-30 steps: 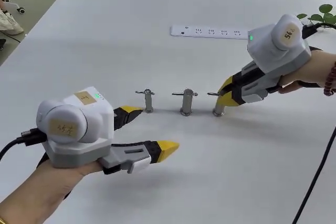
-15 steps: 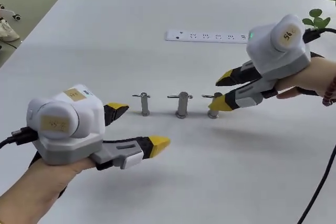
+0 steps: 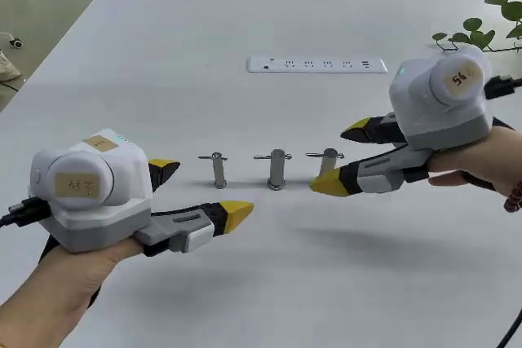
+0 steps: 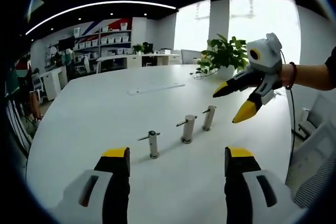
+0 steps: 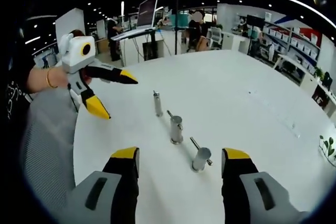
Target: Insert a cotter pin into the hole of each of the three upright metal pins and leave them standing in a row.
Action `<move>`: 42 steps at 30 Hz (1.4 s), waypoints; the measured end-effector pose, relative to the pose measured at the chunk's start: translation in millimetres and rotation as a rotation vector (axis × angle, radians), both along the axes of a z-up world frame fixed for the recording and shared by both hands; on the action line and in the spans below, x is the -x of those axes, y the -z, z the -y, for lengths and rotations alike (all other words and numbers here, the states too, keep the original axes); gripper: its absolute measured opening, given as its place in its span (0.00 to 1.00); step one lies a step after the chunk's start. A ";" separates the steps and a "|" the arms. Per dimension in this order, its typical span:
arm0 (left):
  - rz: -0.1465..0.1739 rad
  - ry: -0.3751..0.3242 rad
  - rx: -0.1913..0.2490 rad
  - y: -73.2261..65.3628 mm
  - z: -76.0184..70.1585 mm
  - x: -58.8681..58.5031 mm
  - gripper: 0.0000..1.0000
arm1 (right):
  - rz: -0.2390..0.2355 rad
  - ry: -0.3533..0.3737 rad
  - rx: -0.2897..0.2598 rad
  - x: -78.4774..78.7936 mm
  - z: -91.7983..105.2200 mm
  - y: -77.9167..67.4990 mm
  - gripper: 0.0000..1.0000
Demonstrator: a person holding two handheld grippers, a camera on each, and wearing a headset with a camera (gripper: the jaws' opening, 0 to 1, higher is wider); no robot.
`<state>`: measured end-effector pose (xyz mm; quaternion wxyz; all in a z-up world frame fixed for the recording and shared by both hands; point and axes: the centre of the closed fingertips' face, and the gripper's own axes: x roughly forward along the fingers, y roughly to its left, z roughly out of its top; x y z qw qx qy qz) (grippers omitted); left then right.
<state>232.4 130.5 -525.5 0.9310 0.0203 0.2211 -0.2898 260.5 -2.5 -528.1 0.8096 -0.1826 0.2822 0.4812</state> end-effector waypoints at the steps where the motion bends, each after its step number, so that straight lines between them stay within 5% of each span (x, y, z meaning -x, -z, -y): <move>1: 0.004 -0.008 0.003 -0.8 -1.2 -0.7 0.74 | 0.017 0.019 0.002 -0.3 1.2 -0.1 0.62; 10: 0.030 -0.050 0.038 -11.3 -4.3 -5.9 0.77 | 0.016 0.211 -0.091 6.0 5.4 -3.8 0.68; 13: 0.031 -0.060 0.040 -12.5 -5.0 -6.5 0.77 | 0.085 0.267 -0.089 2.7 10.4 -5.5 0.66; 21: 0.035 -0.097 0.036 -12.6 -10.6 -6.7 0.77 | 0.045 0.392 -0.188 8.3 12.6 -3.6 0.68; 27: 0.047 -0.092 0.024 -15.3 -10.0 -4.4 0.79 | 0.024 0.437 -0.263 11.9 14.6 -10.1 0.70; 29: 0.049 -0.093 -0.006 -13.8 -11.5 -3.8 0.81 | 0.016 0.442 -0.262 13.5 16.1 -9.0 0.71; 33: 0.032 -0.104 0.032 -15.9 -12.0 -3.1 0.81 | 0.011 0.461 -0.266 17.7 19.9 -7.3 0.74; 42: 0.027 -0.133 -0.008 -14.1 -22.2 -4.3 0.89 | 0.015 0.459 -0.247 22.1 18.3 -0.5 0.82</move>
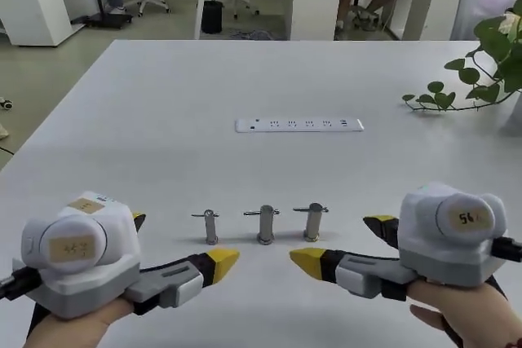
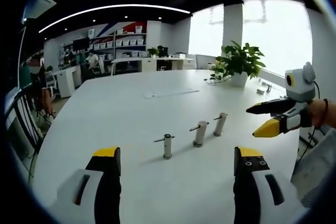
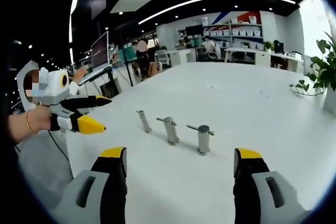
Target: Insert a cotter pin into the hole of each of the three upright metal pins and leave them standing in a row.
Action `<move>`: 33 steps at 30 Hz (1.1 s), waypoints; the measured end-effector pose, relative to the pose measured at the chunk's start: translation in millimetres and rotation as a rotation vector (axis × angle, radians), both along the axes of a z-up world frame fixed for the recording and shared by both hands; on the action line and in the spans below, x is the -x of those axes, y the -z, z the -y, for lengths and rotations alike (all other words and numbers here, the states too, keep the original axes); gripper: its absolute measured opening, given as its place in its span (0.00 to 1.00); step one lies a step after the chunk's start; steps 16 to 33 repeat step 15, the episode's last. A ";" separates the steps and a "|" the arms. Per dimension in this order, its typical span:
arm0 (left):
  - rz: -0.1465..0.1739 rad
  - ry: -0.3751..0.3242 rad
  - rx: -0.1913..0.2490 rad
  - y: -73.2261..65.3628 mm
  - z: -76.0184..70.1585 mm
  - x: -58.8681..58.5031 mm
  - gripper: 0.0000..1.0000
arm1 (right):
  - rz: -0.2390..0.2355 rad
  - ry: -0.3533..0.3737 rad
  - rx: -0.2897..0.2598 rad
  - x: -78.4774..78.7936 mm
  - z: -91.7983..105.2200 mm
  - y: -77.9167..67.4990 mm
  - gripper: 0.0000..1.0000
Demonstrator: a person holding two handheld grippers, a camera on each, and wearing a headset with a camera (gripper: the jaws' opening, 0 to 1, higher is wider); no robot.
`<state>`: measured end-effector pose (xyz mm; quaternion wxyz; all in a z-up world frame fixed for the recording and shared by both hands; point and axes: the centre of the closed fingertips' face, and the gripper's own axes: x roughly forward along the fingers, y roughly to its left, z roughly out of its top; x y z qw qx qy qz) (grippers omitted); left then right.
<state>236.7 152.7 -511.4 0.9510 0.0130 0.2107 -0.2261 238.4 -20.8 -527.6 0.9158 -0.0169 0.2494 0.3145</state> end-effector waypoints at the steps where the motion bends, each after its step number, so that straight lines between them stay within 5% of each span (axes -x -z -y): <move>1: -0.003 -0.005 -0.003 0.5 -1.5 -0.2 0.92 | 0.005 -0.001 0.006 -0.7 0.1 0.4 0.82; 13: -0.002 -0.040 0.023 -4.0 -10.3 0.6 0.98 | -0.005 0.005 -0.039 0.6 -10.8 -0.3 0.90; 33: 0.002 -0.037 0.027 -5.4 -9.9 0.9 0.98 | -0.004 0.005 -0.040 1.0 -11.2 -1.3 0.90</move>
